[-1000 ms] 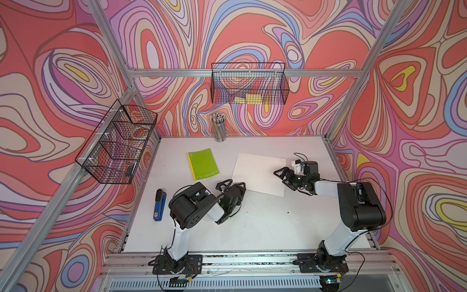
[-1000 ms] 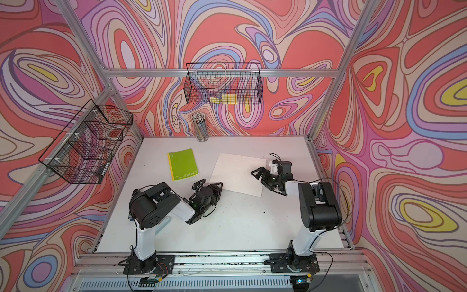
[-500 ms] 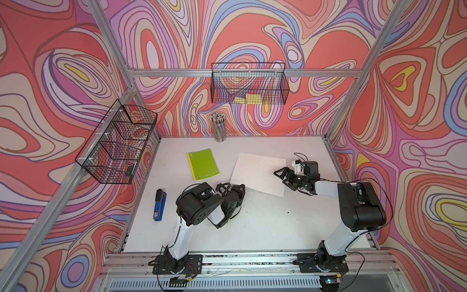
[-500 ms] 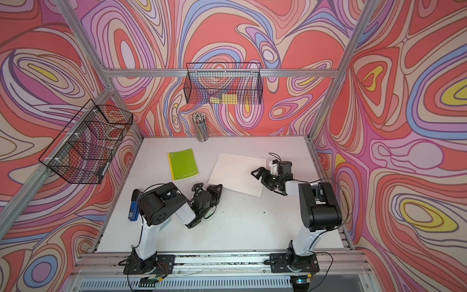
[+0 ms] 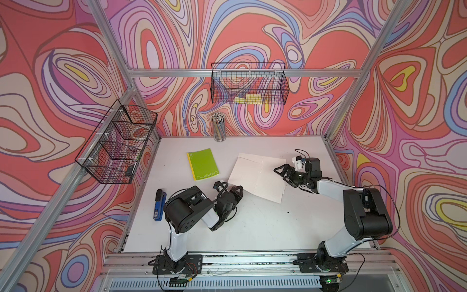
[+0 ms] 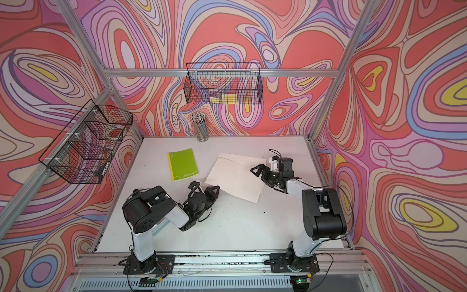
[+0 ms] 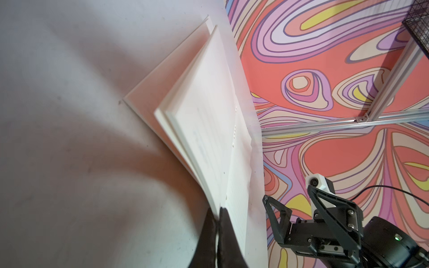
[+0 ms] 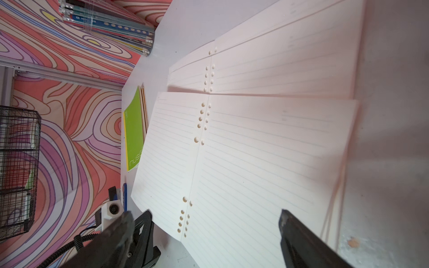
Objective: Close the notebook
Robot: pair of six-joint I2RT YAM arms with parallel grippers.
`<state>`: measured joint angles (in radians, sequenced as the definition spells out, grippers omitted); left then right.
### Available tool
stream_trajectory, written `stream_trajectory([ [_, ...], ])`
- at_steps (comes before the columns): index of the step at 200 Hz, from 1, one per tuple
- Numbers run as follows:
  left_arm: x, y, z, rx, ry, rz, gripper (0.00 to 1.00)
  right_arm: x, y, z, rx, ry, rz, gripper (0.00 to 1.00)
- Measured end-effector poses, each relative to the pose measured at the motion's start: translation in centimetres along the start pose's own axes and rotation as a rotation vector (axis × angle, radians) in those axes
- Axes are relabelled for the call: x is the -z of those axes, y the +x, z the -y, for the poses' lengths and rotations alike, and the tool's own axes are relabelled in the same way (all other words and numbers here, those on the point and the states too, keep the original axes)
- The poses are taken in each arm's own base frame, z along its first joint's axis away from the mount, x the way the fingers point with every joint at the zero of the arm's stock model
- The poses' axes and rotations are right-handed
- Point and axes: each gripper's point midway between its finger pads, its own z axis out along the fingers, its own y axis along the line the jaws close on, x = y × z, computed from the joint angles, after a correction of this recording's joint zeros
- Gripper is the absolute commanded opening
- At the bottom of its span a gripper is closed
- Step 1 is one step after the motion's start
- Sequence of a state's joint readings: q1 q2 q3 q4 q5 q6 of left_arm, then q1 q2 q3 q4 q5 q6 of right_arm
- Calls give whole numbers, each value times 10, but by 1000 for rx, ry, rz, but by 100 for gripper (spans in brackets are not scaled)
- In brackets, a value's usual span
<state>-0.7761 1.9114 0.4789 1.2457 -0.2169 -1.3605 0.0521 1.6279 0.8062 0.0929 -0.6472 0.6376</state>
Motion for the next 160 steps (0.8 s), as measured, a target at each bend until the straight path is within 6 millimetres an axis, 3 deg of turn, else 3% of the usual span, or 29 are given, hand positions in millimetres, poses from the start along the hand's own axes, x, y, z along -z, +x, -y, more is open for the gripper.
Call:
stream_trajectory([
  [35, -1, -5, 9, -110, -13, -26, 0, 0, 2, -1, 0, 0, -5, 98],
  [58, -2, -15, 35, -199, 7, -39, 0, 0, 4, 0, -5, 5, -12, 98],
  [86, 3, -44, 57, -320, -6, -23, 0, -1, 5, -1, -6, 6, -16, 98],
  [120, 14, -82, 57, -492, -118, 3, 0, -2, 6, -3, -3, 4, -22, 98],
  [160, 35, -104, 68, -707, -229, 22, 0, -3, 6, -8, 5, -3, -22, 98],
])
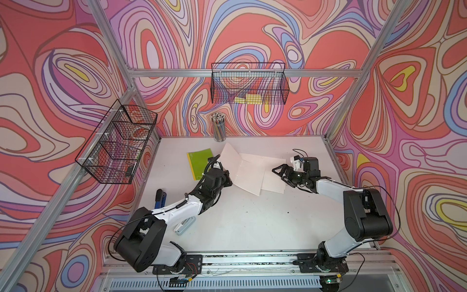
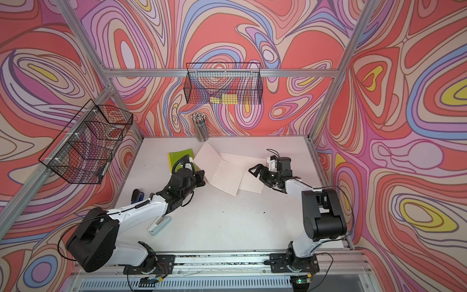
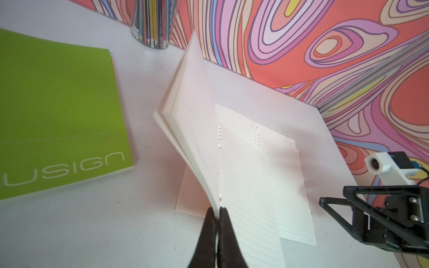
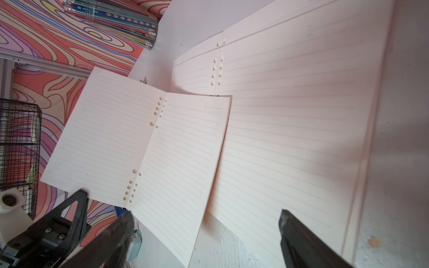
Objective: Close the notebook
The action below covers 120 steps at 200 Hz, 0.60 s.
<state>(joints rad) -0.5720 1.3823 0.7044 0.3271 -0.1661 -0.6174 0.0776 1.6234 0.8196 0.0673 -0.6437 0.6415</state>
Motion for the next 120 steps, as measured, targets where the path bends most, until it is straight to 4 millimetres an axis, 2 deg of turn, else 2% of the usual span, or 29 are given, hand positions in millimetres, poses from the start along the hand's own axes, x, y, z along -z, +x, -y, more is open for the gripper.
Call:
stream_trajectory([
  [42, 12, 0, -21, -161, -119, -30, 0, -2, 2, -5, 4, -7, -8, 98],
  [72, 23, -4, -35, -265, -208, -25, 0, -3, -4, -14, 21, -21, 2, 98],
  [100, 32, -12, -38, -361, -262, 5, 0, -4, -5, -19, 31, -27, 4, 98],
  [120, 35, -8, -35, -442, -285, 6, 0, -5, -3, -20, 33, -29, -1, 98],
])
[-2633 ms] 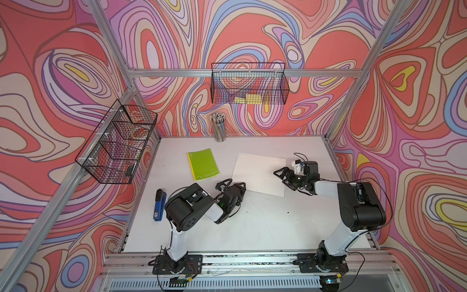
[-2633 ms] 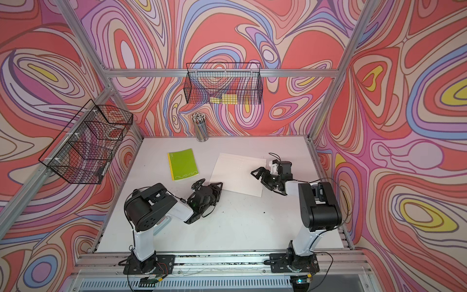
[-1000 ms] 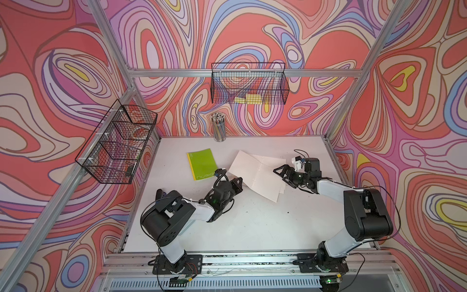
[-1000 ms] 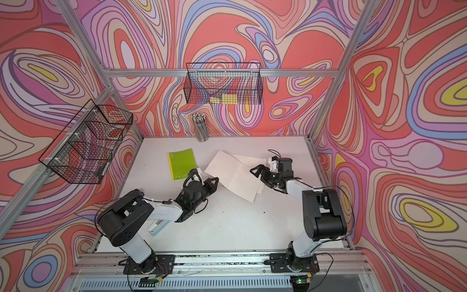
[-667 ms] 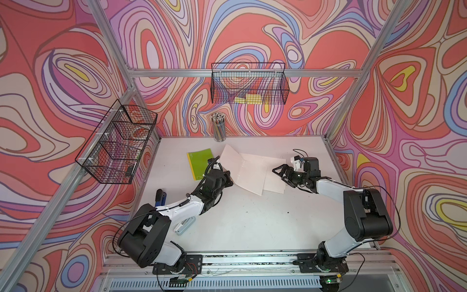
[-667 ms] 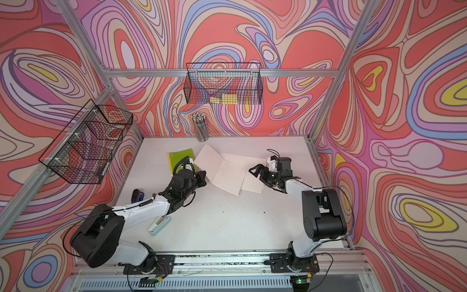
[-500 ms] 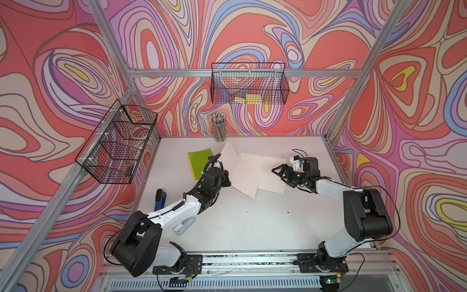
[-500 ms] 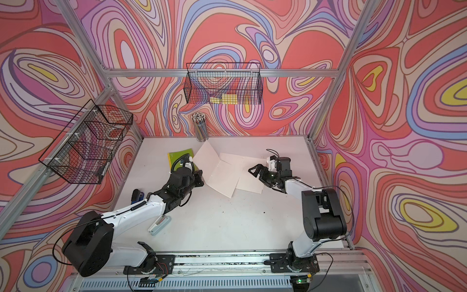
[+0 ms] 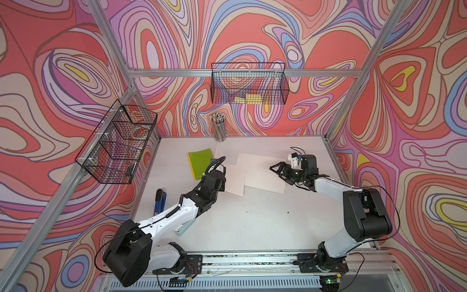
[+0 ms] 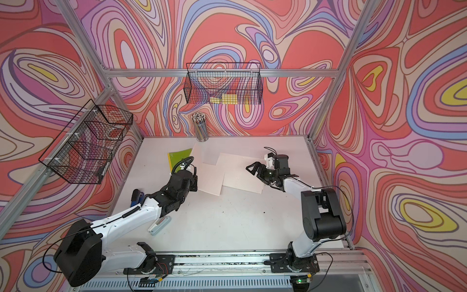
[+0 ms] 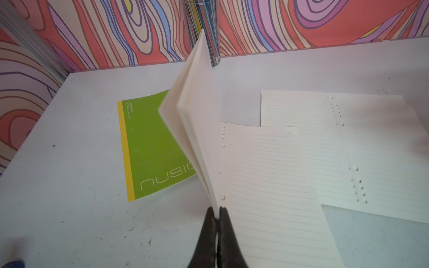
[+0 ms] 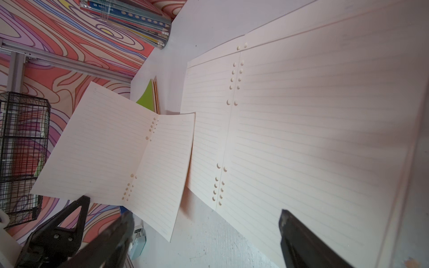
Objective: Close the notebook
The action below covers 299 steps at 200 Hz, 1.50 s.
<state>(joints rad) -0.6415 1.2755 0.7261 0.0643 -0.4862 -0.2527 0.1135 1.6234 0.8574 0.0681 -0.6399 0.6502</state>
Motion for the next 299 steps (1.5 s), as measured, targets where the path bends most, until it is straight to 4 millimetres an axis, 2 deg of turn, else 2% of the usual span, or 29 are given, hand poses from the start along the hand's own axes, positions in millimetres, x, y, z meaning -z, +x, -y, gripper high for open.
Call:
stream_trajectory([
  [25, 3, 6, 11, -97, -8, 0, 0, -1, 1, -2, 0, -3, -4, 98],
  [73, -2, 22, 48, -296, 14, -25, 0, -3, -6, -14, 21, -22, 4, 98],
  [132, -4, 41, 71, -450, 26, -37, 0, -7, -19, -29, 44, -59, 5, 99],
  [211, -10, 88, 122, -767, 35, -72, 0, -18, -10, -54, 76, -103, -38, 98],
  [250, -8, 111, 133, -892, 35, -89, 0, -20, -17, -67, 91, -133, -36, 98],
  [279, -7, 115, 136, -913, 38, -89, 0, -28, -17, -76, 98, -153, -49, 98],
  [299, -7, 116, 136, -917, 35, -89, 2, -40, -8, -83, 103, -166, -76, 98],
])
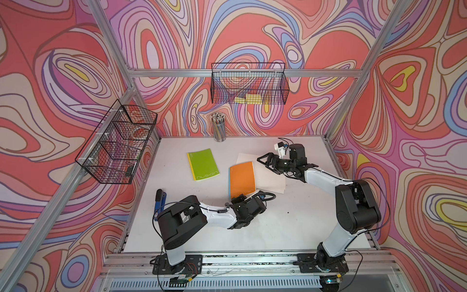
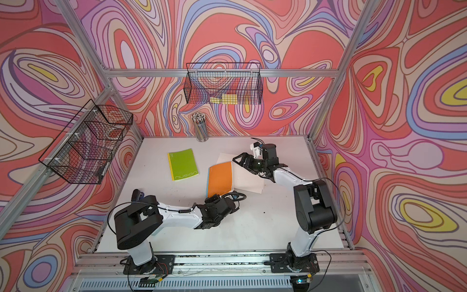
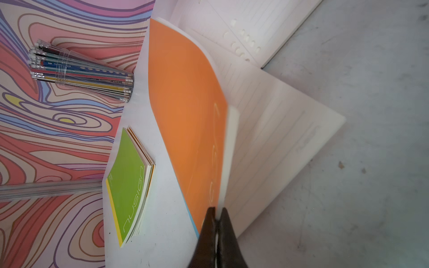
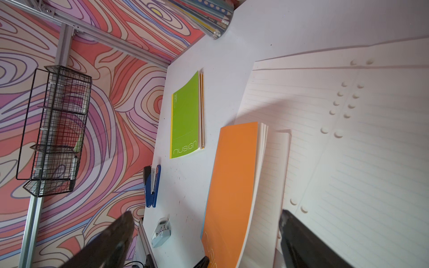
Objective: Close the notebook
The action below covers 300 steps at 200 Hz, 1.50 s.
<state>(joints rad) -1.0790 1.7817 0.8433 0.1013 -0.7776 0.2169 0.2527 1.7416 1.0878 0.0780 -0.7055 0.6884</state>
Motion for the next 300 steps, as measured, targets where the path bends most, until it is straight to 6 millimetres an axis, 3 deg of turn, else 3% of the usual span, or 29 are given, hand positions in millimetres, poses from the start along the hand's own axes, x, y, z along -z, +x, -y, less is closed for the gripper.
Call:
stream_trajectory([
  [64, -1, 2, 5, -9, 5, -7, 6, -38, 29, -7, -20, -31, -87, 98],
  [101, -2, 4, 11, -20, 12, -10, 8, -47, 30, -11, -15, -44, -95, 98],
  [161, -1, 3, 14, -23, 17, -9, 12, -58, 39, -1, -28, -37, -116, 98],
  [254, 4, -5, 16, -5, 24, -2, 46, -70, 49, 11, -41, -25, -138, 98],
  [300, 9, -5, 22, -11, 38, -10, 53, -72, 56, 22, -54, -4, -149, 98],
])
